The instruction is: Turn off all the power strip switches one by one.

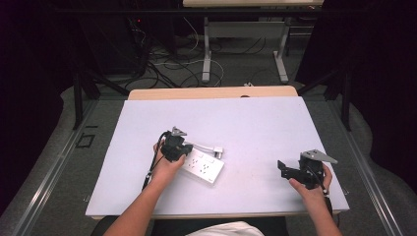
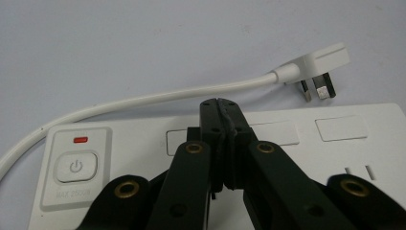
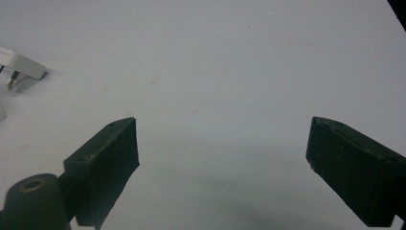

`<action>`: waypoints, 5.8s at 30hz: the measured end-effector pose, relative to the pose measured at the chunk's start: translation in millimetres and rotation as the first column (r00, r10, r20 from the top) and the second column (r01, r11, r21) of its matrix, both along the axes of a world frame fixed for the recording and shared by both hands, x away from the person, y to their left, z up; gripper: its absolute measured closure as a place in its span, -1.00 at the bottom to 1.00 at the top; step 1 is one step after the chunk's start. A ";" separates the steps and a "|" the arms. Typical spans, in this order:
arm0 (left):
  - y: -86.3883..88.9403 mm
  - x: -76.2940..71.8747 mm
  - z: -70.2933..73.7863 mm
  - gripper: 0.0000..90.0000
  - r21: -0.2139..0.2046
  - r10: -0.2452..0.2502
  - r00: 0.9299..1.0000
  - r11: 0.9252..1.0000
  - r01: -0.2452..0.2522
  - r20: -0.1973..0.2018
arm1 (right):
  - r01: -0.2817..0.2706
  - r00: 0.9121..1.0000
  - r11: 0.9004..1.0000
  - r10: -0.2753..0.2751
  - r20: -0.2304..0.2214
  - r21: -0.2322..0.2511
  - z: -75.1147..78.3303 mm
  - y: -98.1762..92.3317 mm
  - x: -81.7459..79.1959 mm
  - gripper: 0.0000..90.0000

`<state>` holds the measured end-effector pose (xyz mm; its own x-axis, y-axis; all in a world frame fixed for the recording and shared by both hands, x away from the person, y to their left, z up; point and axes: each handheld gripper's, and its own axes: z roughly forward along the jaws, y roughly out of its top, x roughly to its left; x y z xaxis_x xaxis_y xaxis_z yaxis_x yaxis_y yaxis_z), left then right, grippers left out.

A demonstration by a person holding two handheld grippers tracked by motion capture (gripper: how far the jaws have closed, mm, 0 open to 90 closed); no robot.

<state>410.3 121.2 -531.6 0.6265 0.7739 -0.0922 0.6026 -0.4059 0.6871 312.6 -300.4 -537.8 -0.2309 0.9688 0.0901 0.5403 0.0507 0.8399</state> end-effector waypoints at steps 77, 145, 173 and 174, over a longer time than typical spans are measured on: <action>-29.9 -16.8 4.2 1.00 0.022 -0.079 0.997 0.997 0.078 0.021 | 0.017 1.000 1.000 -0.018 0.007 0.010 -0.5 0.2 -0.1 -0.76; -37.6 -19.7 -1.4 1.00 0.037 -0.095 0.995 0.995 0.094 0.022 | 0.012 1.000 1.000 -0.012 0.009 0.003 -0.6 -0.2 0.3 -0.76; -52.0 -29.7 2.2 1.00 0.030 -0.141 0.990 0.990 0.140 0.028 | 0.016 1.000 1.000 -0.016 0.010 0.008 -0.5 0.0 0.0 -0.76; -52.4 -29.9 2.3 1.00 0.031 -0.144 0.989 0.989 0.143 0.028 | 0.014 1.000 1.000 -0.014 0.009 0.008 -0.4 0.0 -0.1 -0.76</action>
